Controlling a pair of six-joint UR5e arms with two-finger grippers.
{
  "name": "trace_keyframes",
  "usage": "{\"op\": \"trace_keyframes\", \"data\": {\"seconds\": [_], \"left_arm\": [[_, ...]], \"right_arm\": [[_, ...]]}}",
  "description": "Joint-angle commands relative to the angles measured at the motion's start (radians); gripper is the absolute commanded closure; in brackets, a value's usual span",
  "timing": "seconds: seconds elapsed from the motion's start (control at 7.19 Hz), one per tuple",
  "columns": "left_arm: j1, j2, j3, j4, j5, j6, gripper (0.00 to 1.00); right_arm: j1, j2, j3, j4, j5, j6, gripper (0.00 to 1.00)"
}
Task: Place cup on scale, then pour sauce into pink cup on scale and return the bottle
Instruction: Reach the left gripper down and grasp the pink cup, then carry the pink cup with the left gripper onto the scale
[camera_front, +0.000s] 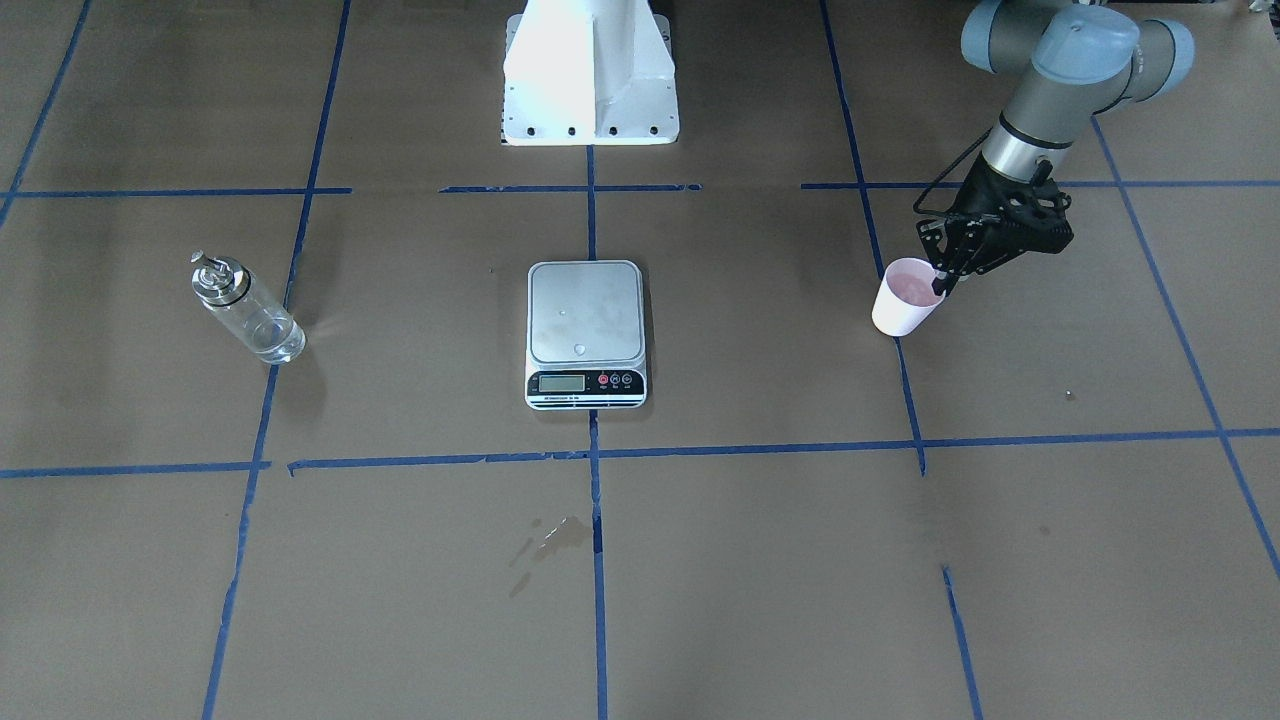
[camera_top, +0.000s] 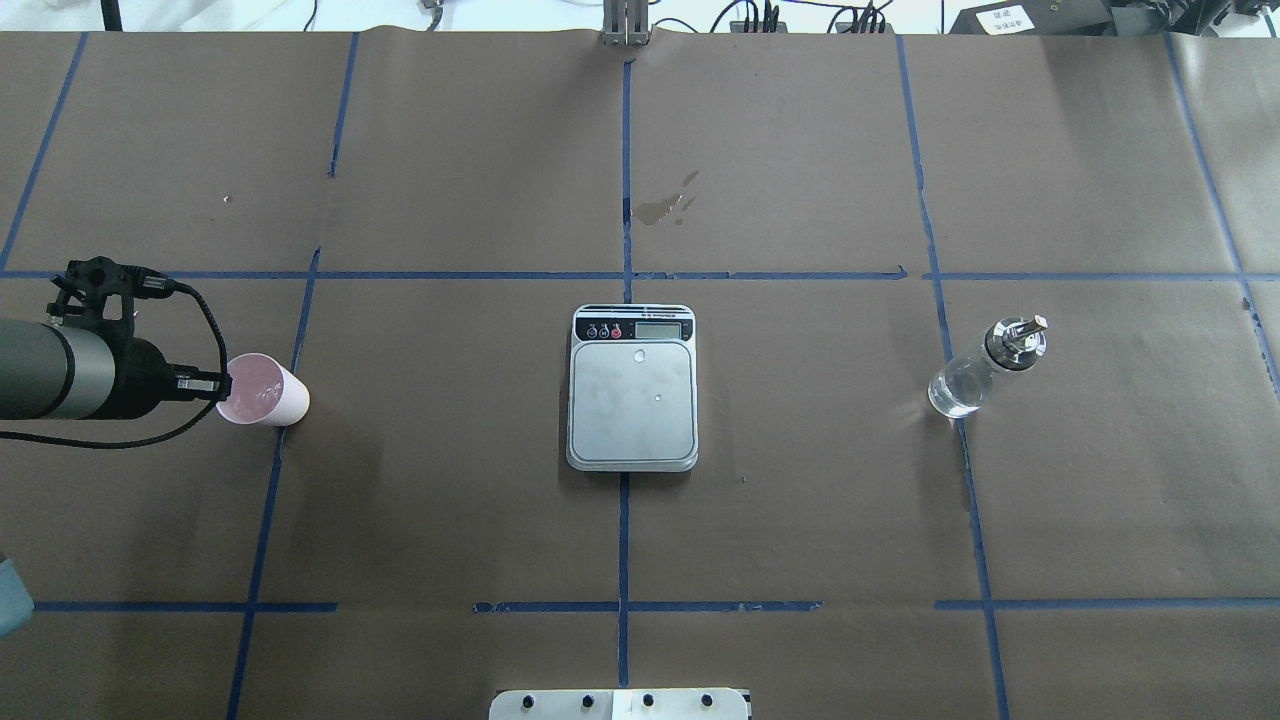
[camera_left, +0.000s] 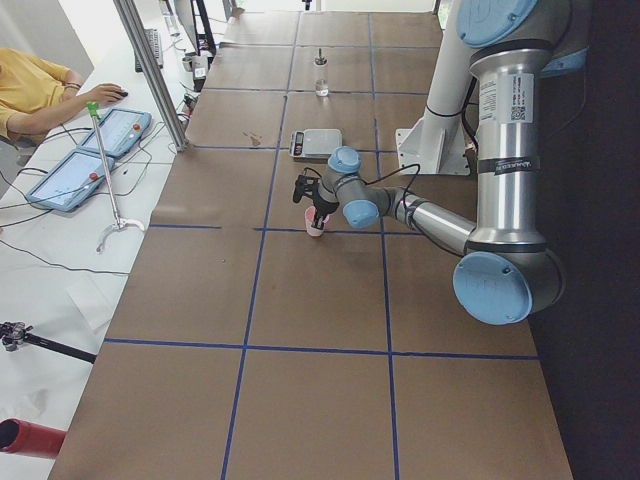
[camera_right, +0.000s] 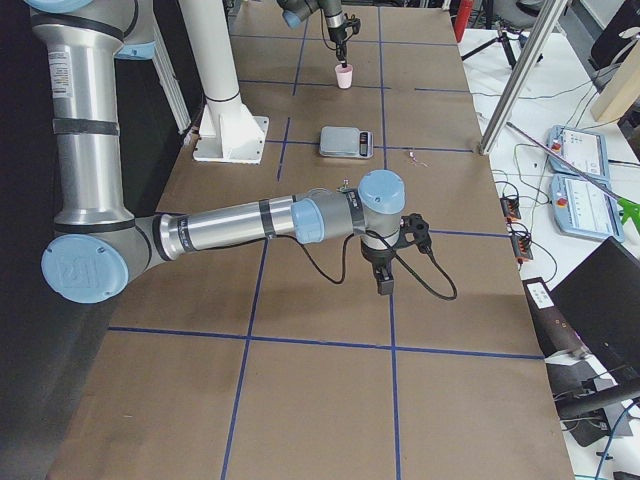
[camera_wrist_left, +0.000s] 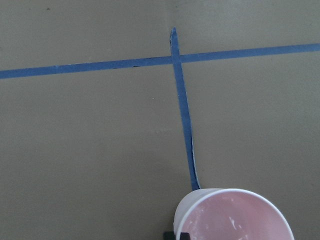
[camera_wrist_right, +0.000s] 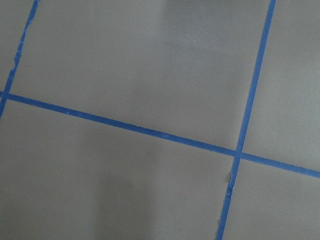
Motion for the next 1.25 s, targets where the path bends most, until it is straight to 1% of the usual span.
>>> {"op": "trace_keyframes", "data": {"seconds": [0.0, 0.14, 0.42, 0.56, 0.7, 0.83, 0.97, 1.11], "left_arm": [[-0.008, -0.024, -0.047, 0.075, -0.003, 0.006, 1.0], [-0.009, -0.114, -0.074, 0.199, -0.004, 0.008, 1.0], [0.004, -0.479, -0.06, 0.629, -0.012, 0.003, 1.0], [0.049, -0.61, -0.046, 0.742, -0.054, -0.016, 1.0], [0.078, -0.697, 0.013, 0.742, -0.091, -0.102, 1.0], [0.118, -0.787, 0.1, 0.736, -0.093, -0.172, 1.0], [0.148, -0.843, 0.16, 0.722, -0.09, -0.217, 1.0], [0.152, -0.851, 0.182, 0.699, -0.09, -0.231, 1.0]], "right_arm": [[0.0, -0.021, -0.004, 0.036, 0.0, 0.003, 0.0], [0.0, -0.021, -0.002, 0.036, 0.0, 0.003, 0.0], [0.0, -0.021, -0.002, 0.036, 0.0, 0.005, 0.0], [0.0, -0.021, -0.004, 0.036, 0.001, 0.005, 0.0], [0.0, -0.021, -0.004, 0.036, 0.002, 0.005, 0.0], [0.0, -0.021, -0.004, 0.036, 0.002, 0.005, 0.0], [0.0, -0.023, -0.001, 0.036, 0.003, 0.014, 0.0], [0.0, -0.023, 0.002, 0.036, 0.003, 0.017, 0.0]]}}
